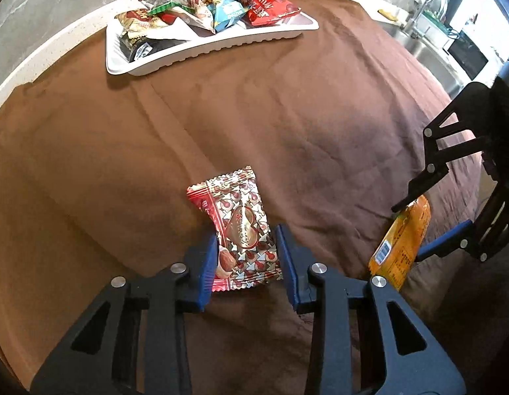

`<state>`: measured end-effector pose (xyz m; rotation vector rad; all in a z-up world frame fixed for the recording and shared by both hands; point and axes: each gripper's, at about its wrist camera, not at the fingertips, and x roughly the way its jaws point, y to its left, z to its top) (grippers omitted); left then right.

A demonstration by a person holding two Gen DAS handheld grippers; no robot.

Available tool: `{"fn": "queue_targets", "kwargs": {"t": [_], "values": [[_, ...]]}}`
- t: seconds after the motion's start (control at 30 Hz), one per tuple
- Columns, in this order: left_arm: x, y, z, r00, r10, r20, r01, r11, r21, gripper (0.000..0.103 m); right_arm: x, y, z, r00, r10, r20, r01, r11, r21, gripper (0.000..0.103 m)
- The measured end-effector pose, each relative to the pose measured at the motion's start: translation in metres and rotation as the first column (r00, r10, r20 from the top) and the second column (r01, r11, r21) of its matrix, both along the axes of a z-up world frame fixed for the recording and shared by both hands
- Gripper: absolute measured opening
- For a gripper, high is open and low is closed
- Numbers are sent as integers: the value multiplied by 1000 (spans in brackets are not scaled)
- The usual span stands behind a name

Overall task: Organize snacks
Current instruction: 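Grasp the red-white chocolate packet with the left tool while the right tool grasps the orange bar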

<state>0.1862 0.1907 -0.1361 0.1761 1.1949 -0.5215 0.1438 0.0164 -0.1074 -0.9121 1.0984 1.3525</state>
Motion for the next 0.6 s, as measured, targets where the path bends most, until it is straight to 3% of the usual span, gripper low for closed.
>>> {"fn": "queue_targets", "kwargs": {"t": [0.37,0.6], "values": [[-2,15,15,999,36,6,-35,996,-84,32,19,-22,19,989,-121,-80,127,989,73,45],[3,23,27,997,76,12,-73,986,-147,32,39,-45,29,957,-241,-158,263,956,132,45]]}}
